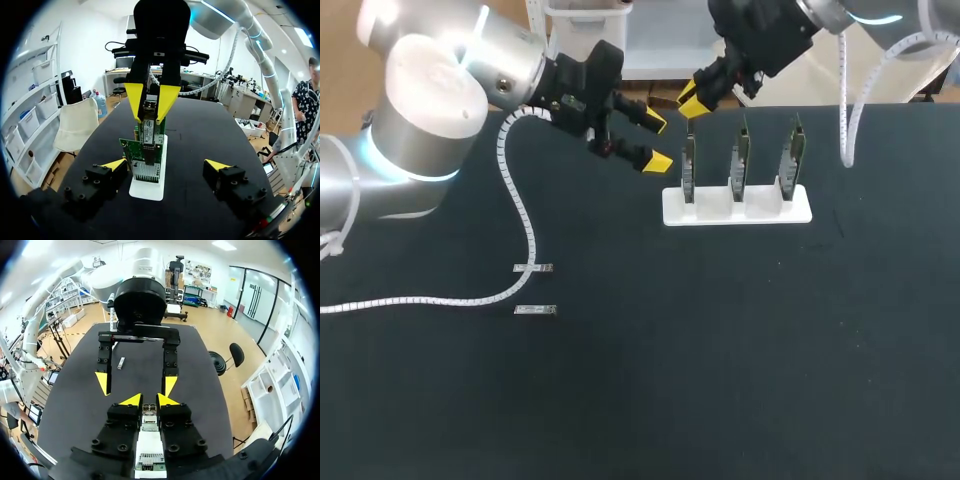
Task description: Pick up the optical module with the left hand, and insert it into the network port with the right hand.
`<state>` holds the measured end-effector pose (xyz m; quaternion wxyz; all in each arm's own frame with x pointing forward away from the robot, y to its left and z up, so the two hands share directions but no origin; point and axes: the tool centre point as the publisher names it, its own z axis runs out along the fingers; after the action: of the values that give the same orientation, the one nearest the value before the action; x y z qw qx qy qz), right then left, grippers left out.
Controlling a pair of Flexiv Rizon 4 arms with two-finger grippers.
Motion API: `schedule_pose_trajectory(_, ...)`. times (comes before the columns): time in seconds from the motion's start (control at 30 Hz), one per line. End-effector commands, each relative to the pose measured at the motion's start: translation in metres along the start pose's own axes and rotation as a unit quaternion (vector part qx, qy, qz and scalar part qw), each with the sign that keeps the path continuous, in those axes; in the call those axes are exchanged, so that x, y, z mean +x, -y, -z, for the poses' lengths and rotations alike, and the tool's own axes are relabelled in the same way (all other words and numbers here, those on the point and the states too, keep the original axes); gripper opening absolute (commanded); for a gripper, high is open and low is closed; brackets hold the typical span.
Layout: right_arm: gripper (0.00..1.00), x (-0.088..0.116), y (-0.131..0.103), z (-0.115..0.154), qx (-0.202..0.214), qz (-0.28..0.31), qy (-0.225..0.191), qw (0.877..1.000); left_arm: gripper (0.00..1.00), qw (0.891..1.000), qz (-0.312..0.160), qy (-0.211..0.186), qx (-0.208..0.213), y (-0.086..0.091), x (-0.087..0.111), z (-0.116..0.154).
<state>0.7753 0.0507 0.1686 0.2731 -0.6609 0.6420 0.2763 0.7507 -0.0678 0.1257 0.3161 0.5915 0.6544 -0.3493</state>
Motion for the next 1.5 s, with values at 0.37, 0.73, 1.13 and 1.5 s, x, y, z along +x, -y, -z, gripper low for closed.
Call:
schedule_pose_trajectory(0.37, 0.00, 0.0007, -0.0010, 0.0031, 0.003, 0.003, 0.004, 1.000, 1.00, 1.000, 0.001, -0.003, 0.001, -0.0012, -0.0011, -0.0006)
schedule_pose_trajectory(0.73, 0.00, 0.0036, -0.0028, 0.0001, -0.006, 0.002, 0.004, 1.000, 1.00, 1.000, 0.001, -0.003, 0.001, -0.0012, -0.0011, -0.0006)
schedule_pose_trajectory(1.13, 0.00, 0.0068, -0.0012, -0.0037, 0.000, 0.001, 0.002, 1.000, 1.00, 1.000, 0.001, -0.003, 0.001, -0.0012, -0.0011, -0.0006)
schedule_pose_trajectory(1.5, 0.00, 0.0026, 0.0010, 0.0020, -0.009, -0.006, 0.015, 1.000, 1.00, 1.000, 0.001, -0.003, 0.001, -0.0012, -0.0011, -0.0006)
